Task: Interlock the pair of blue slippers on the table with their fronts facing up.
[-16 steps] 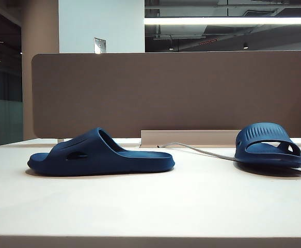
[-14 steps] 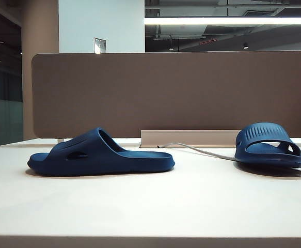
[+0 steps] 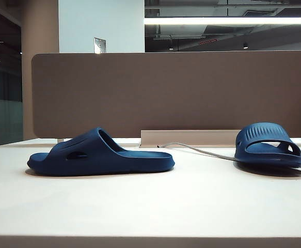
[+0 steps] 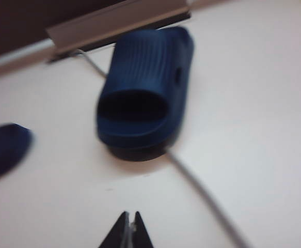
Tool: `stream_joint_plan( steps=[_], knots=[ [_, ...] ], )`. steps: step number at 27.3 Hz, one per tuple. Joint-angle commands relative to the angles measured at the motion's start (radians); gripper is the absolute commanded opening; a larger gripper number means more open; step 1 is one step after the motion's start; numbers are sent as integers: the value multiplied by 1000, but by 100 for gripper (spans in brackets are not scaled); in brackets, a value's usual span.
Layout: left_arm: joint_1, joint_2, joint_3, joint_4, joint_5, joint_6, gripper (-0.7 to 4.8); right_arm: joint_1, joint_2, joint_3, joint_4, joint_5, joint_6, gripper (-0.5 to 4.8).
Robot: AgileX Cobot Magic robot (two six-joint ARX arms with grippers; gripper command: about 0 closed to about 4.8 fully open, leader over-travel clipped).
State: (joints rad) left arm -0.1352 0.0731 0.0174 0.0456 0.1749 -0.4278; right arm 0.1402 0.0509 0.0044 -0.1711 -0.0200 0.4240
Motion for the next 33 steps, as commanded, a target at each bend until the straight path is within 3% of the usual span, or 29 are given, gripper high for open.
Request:
stream_joint_plan(
  steps=[1,7,13,19,22,23,28,33],
  knots=[
    [0,6,100,-137,2,-121,-6,0,0,1,23,-94,211,13],
    [0,135,404,-341,6,-144,-6,0,0,1,27,-208,260,14],
    [0,486,682,-433,221,-95,-5,0,0,1,31,-222,316,18],
    [0,804,743,-309,400,-105,6,0,0,1,71,-231,359,18],
    [7,1007,743,-195,418,-109,187,0,0,1,71,-241,359,18],
    [17,1068,743,-165,438,-121,194,0,0,1,71,-247,359,18],
    [159,1384,743,43,723,-243,193,0,0,1,71,-272,358,18],
    [232,1464,743,100,719,-235,193,0,0,1,71,-279,358,18]
  ],
)
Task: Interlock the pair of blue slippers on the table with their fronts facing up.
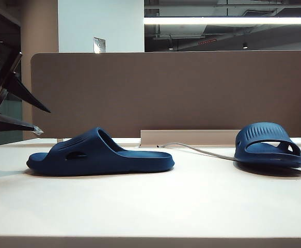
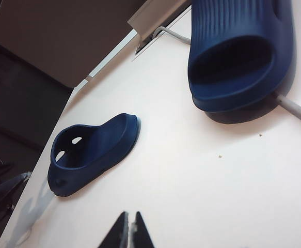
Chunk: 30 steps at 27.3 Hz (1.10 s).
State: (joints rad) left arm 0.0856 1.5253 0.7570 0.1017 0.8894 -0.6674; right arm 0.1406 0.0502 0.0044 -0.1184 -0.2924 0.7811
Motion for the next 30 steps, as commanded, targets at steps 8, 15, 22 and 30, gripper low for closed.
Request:
stream_joint_plan(
  steps=[8,15,22,30],
  knots=[
    [1,78,18,110,-24,13,278,0,1,1,19,-24,5,18],
    [-34,126,27,124,2,47,277,4,0,1,19,-51,12,18],
    [-116,129,28,113,-110,75,277,4,0,1,19,-74,16,18],
    [-122,171,28,95,-114,94,273,4,0,1,19,-92,16,18]
  ],
)
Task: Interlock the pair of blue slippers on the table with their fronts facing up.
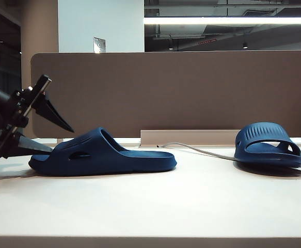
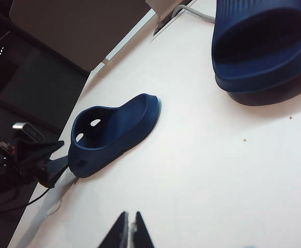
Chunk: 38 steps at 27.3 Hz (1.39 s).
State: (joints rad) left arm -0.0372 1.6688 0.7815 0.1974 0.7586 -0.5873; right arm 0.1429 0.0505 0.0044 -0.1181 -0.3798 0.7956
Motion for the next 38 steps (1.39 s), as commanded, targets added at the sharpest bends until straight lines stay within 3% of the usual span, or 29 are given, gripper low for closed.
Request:
stream_joint_plan(
  steps=[1,3,5,6,8,13,15,17,20,23,25,26,29,34,38],
  knots=[
    [0,40,4,0,20,14,273,2,0,1,19,-5,1,18],
    [1,72,4,12,44,13,264,2,0,1,18,-5,2,18],
    [3,90,4,31,70,12,164,2,0,1,19,-5,2,18],
    [3,90,4,39,73,12,72,2,0,1,19,-5,2,18],
    [3,90,4,67,94,10,15,2,0,1,19,-5,2,18],
    [11,90,4,82,160,3,-6,2,0,1,85,-1,28,21],
    [24,87,4,90,222,-5,-6,2,0,1,192,8,53,77],
    [32,75,4,108,274,-33,-6,2,0,1,279,51,124,121],
    [33,4,4,143,318,-61,-6,2,2,1,249,156,282,121],
    [32,-85,4,150,323,-76,-6,2,3,1,219,198,376,124],
    [32,-142,4,148,330,-76,-6,2,4,1,219,220,453,191],
    [32,-169,4,148,337,-76,-6,2,13,1,219,237,491,199],
    [32,-198,4,143,362,-76,-6,2,47,4,245,221,480,198],
    [31,-199,3,95,368,-41,-6,2,143,153,221,248,268,198],
    [31,-199,3,96,367,-37,-6,3,328,242,224,247,255,199]
  ],
)
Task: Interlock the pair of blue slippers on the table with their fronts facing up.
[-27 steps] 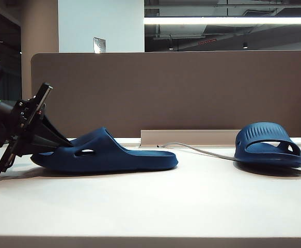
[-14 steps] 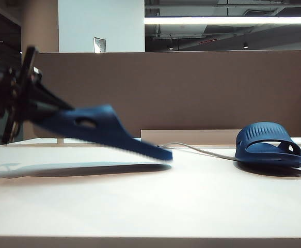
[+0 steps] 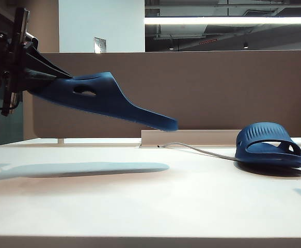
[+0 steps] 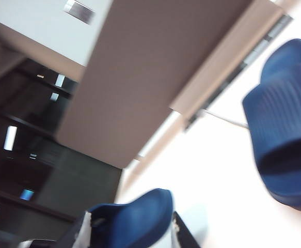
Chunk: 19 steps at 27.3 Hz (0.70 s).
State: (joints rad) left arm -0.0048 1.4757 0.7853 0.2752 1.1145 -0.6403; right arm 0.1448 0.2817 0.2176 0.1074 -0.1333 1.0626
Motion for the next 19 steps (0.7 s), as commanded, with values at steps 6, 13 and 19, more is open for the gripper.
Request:
stream_joint_plan(
  steps=[6,13,19],
  knots=[
    [-2,-6,0,18,12,16,-6,1,426,66,262,-27,87,203],
    [-1,-6,0,18,10,17,-6,57,842,102,665,-18,361,203],
    [-1,-6,0,18,8,19,-6,87,1084,129,851,24,438,203]
  ],
)
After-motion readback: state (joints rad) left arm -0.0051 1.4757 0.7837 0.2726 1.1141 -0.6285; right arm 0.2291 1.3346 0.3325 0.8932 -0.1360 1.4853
